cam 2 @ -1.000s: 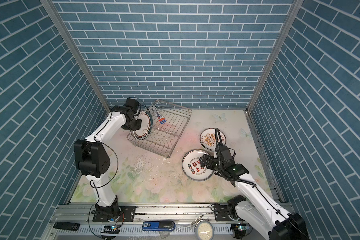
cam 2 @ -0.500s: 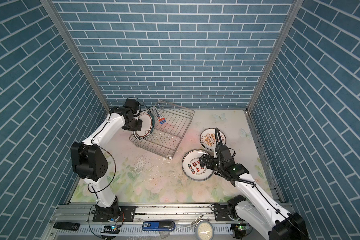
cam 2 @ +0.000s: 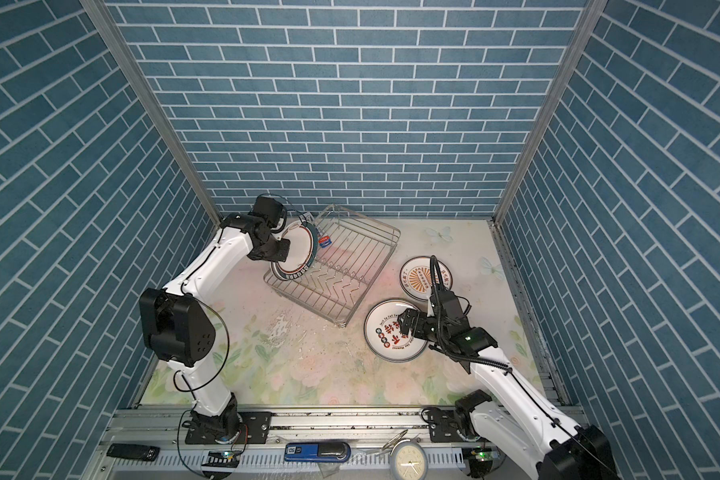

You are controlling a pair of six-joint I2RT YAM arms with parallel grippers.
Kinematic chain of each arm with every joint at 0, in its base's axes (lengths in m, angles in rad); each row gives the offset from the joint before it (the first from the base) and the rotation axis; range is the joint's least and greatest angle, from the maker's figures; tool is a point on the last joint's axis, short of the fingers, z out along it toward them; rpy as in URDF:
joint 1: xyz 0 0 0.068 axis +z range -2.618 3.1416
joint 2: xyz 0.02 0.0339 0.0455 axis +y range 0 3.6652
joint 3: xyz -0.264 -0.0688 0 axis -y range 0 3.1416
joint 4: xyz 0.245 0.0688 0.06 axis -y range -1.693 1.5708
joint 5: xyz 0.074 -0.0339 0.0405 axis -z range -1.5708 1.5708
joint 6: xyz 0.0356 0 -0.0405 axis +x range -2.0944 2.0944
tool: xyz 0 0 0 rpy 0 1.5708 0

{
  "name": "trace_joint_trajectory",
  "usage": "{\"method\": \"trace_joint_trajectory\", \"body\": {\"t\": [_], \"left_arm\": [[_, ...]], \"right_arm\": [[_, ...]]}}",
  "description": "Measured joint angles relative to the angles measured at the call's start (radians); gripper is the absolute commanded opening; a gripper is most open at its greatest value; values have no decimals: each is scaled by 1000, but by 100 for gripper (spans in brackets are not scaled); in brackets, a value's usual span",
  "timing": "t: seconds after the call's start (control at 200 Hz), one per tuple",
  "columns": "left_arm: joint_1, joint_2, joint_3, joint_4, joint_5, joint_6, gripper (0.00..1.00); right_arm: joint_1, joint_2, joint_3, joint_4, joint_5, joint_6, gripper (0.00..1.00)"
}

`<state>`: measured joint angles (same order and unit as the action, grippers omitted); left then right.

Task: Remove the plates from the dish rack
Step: 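Lift the green-rimmed plate up out of the rack with the left gripper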

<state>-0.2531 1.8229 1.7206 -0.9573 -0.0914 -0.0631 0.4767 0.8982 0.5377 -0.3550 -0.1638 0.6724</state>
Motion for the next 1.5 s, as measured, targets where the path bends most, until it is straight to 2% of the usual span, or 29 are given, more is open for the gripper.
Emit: {"method": "trace_joint_trajectory", "body": {"t": [0.585,1.005,1.24,1.36,1.5], "left_arm": [[-19,-87,-8,20,-2,-13,0],[-27,-212,-58,74,3,-39,0],[-27,-328,-115,117,9,-62,0],[-27,-389,-145,150,42,-84,0],[-27,-424,-182,191,146,-126,0]], "right_arm": [[0,10,-5,6,-11,0,97],[0,21,-5,12,-18,0,97],[0,19,-5,11,-14,0,98],[0,13,-5,7,-5,0,99],[0,-17,-5,-10,15,0,99]]}}
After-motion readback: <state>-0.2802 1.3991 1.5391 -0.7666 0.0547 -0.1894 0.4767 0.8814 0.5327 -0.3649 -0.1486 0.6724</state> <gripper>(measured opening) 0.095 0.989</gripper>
